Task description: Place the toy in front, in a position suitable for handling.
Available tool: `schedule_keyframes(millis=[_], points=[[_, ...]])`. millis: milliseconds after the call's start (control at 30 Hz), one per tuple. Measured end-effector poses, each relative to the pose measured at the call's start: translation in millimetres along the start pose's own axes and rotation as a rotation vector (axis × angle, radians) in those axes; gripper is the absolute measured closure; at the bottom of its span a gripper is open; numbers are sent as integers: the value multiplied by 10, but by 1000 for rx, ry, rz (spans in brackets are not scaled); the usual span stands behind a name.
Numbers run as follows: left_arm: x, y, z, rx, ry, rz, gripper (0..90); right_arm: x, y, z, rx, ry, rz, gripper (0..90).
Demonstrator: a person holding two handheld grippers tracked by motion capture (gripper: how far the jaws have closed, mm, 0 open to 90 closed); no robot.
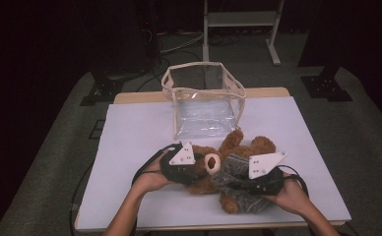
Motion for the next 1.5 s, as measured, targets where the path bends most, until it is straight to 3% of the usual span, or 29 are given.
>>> schedule_keyframes(millis=[67,167,333,433,533,633,767,900,1000,1067,1133,1300,1400,1500], points=[[3,22,-3,-18,-2,7,409,114,17,-50,-1,28,9,792],[5,28,-9,-8,8,13,412,256,30,-222,11,57,12,793],[14,62,8,-40,2,24,416,170,35,-445,56,59,-10,793],[20,94,17,-50,11,34,419,66,33,-378,89,1,-2,793],[22,128,24,-65,13,44,430,44,52,-193,78,-47,-3,792],[17,156,19,-74,16,46,437,173,101,-112,46,-25,5,792],[19,149,3,-85,10,36,428,363,141,-274,57,31,26,791],[19,154,0,-94,7,35,424,298,180,-439,90,34,28,791],[16,131,2,-79,9,22,426,203,191,-505,100,33,29,791],[17,121,10,-75,4,16,425,121,202,-454,119,-1,36,791],[17,105,17,-76,1,6,425,97,186,-368,102,-16,23,791],[8,77,4,-60,6,-2,422,278,172,-178,72,-4,33,790],[7,77,-15,-58,5,-5,421,412,172,-265,68,28,53,791],[2,79,-27,-59,3,-3,421,350,179,-364,81,31,50,791]])
Point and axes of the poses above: each handheld gripper's, and its own axes: x roughly forward along the jaws, z roughly out of its top, y roughly to its left, the point moved 8 cm from there along x, roughly forward along the jaws, and after that the axes turned 7 degrees about y, right-handed, at the moved point
